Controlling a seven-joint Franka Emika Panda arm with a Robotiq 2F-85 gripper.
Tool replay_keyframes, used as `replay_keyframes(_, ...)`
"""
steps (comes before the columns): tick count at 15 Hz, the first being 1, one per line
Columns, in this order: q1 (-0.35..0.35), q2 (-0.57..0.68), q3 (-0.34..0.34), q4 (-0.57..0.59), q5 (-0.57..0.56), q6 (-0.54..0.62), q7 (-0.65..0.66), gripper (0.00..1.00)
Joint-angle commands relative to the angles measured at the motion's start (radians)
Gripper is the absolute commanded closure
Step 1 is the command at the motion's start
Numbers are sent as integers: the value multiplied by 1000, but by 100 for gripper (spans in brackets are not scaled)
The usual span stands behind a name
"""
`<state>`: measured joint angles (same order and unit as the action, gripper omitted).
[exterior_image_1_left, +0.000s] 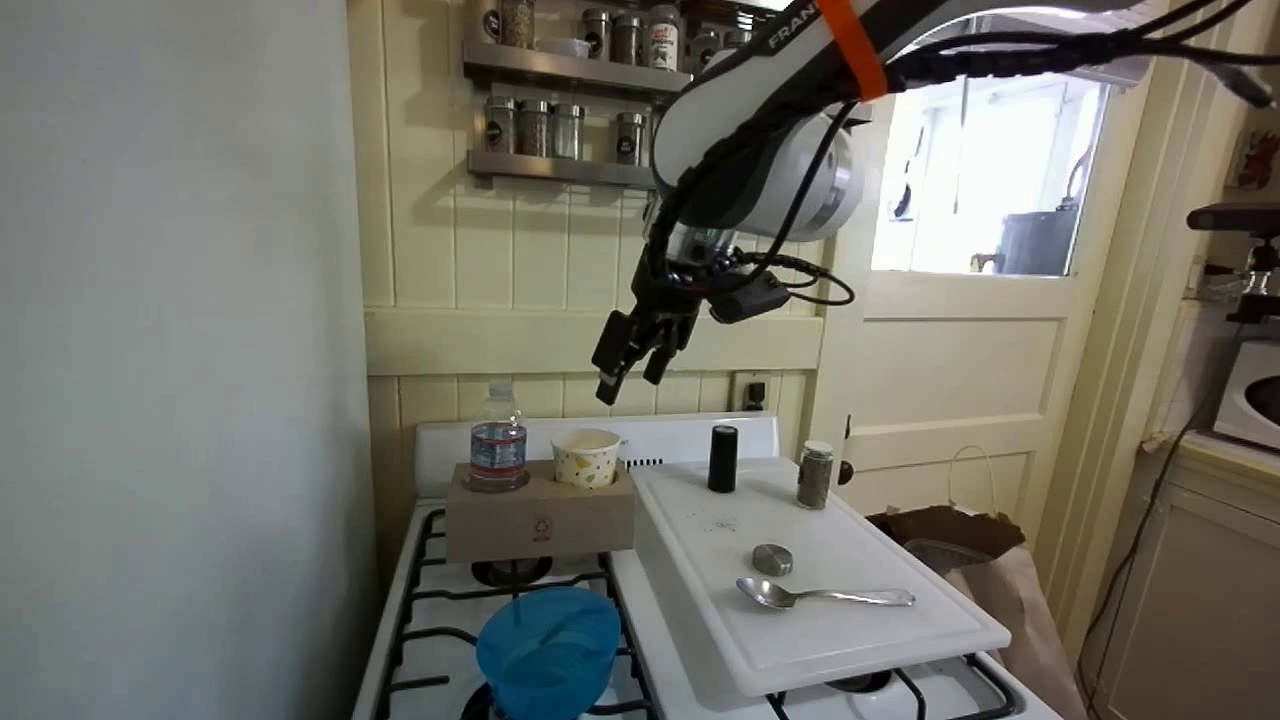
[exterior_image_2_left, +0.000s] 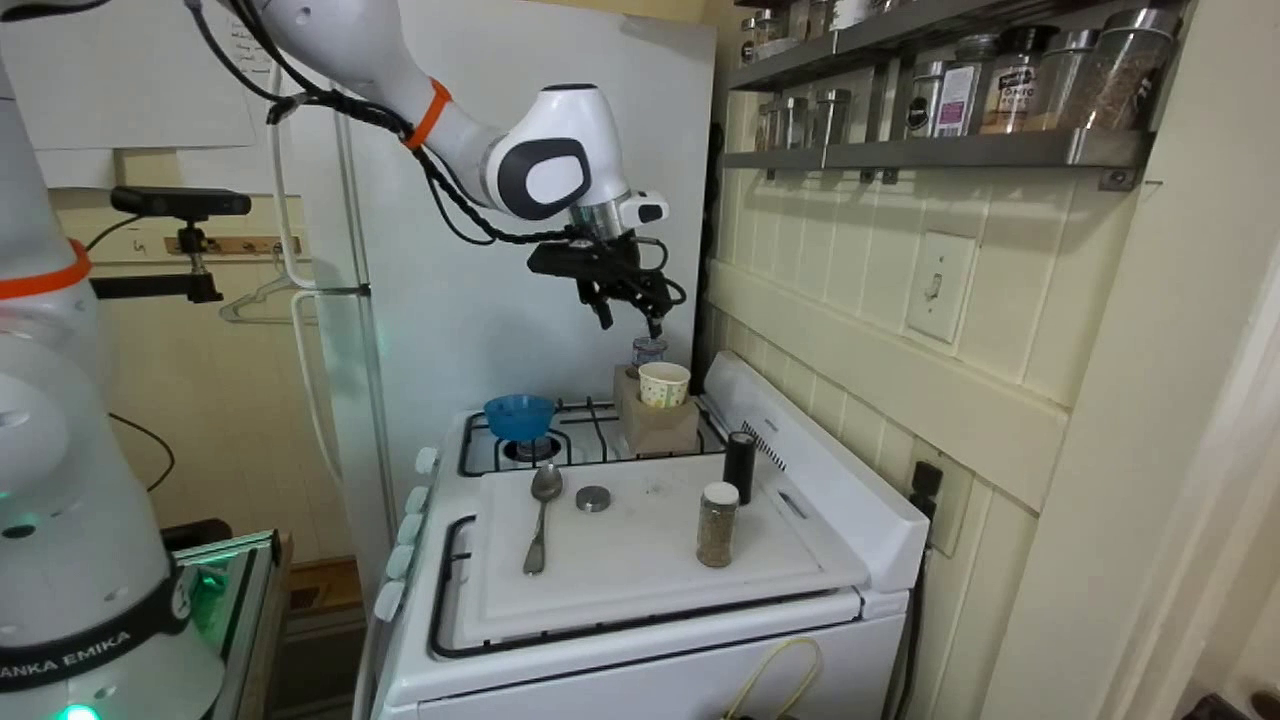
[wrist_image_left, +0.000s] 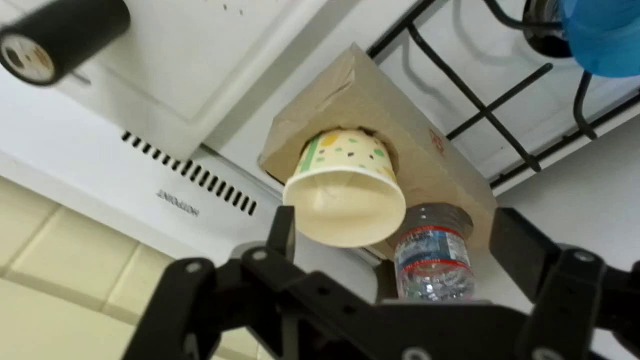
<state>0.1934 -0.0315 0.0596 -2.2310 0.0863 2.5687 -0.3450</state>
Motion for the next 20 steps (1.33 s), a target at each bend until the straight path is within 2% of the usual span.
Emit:
replay_keyframes(1, -2, 80, 45, 61, 217, 71, -268, 0)
replay_keyframes(3, -28, 91, 71, 75, 360, 21, -409, 0)
replay_keyframes(4, -25, 72, 71, 54, 248, 53, -286, 0)
replay_keyframes(8, -33, 78, 79, 59, 259, 54, -298, 0)
replay_keyframes(10, -39, 117, 90, 70, 319, 59, -387, 0)
replay_keyframes(11, -41, 139, 89, 67, 284, 87, -370, 0)
replay_keyframes(14, -57, 196, 108, 72, 293, 134, -414, 0)
replay_keyframes(18, -86, 251, 125, 76, 240, 191, -382, 0)
replay_keyframes(19, -91, 264, 131, 80, 230, 199, -375, 6)
replay_keyframes(20, -98, 275, 140, 86, 227, 208, -375, 26)
